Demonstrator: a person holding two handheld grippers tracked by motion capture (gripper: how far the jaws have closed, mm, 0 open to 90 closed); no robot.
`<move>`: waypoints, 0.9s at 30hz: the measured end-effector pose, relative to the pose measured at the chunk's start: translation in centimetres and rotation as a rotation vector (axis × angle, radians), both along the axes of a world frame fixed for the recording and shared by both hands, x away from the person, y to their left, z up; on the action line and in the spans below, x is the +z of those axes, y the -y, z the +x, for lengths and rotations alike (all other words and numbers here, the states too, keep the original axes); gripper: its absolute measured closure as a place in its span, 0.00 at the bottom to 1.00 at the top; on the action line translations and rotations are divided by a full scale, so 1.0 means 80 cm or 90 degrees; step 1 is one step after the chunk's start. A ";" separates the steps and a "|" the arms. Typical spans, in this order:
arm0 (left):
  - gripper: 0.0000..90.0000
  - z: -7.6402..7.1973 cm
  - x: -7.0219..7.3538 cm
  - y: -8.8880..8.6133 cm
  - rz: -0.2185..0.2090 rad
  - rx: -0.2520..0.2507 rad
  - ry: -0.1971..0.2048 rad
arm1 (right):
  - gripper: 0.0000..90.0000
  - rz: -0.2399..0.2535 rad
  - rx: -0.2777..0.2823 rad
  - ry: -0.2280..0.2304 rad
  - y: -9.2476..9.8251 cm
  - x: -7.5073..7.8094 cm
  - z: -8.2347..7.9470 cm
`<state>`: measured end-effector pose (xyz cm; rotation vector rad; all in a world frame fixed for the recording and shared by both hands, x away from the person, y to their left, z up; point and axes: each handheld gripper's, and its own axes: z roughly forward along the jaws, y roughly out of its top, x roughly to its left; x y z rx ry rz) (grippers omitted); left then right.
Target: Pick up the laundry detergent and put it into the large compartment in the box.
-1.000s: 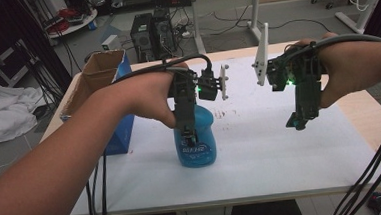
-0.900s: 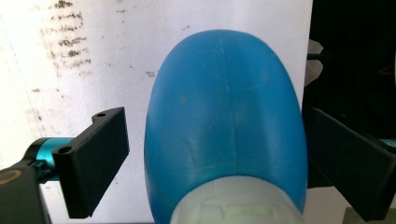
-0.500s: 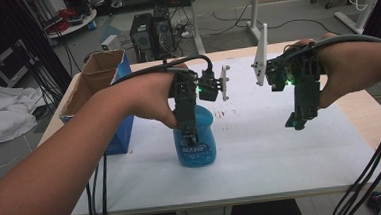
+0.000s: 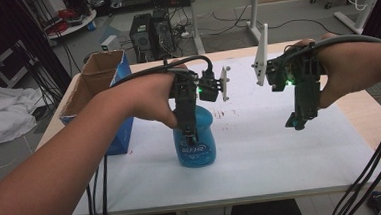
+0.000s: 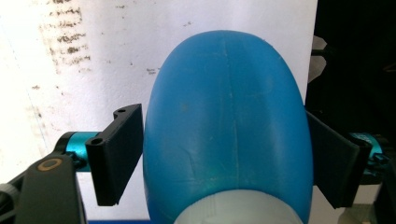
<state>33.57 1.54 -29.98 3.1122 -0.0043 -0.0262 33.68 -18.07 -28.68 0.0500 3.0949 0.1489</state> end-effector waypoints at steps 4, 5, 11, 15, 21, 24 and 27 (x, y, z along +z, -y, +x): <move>0.24 -0.001 0.000 0.000 0.000 -0.002 0.005 | 0.01 -0.002 0.001 0.002 0.000 0.000 -0.001; 0.24 0.000 0.000 0.000 0.002 -0.001 0.004 | 0.01 -0.001 0.000 0.002 0.000 0.000 -0.001; 0.29 -0.002 0.000 0.002 0.002 -0.005 0.002 | 0.01 -0.002 -0.001 0.001 0.001 -0.001 -0.002; 0.30 -0.002 -0.001 0.003 0.005 -0.005 0.005 | 0.01 -0.003 -0.004 0.000 0.001 -0.001 -0.001; 0.33 -0.002 -0.001 0.002 0.006 -0.004 0.007 | 0.01 -0.002 -0.003 0.000 0.001 -0.003 -0.001; 0.33 -0.003 -0.001 0.002 0.008 -0.004 0.009 | 0.01 -0.003 -0.005 -0.001 0.000 -0.004 0.000; 0.33 -0.002 -0.001 0.002 0.006 -0.008 0.011 | 0.01 -0.004 -0.004 -0.001 -0.001 -0.005 0.000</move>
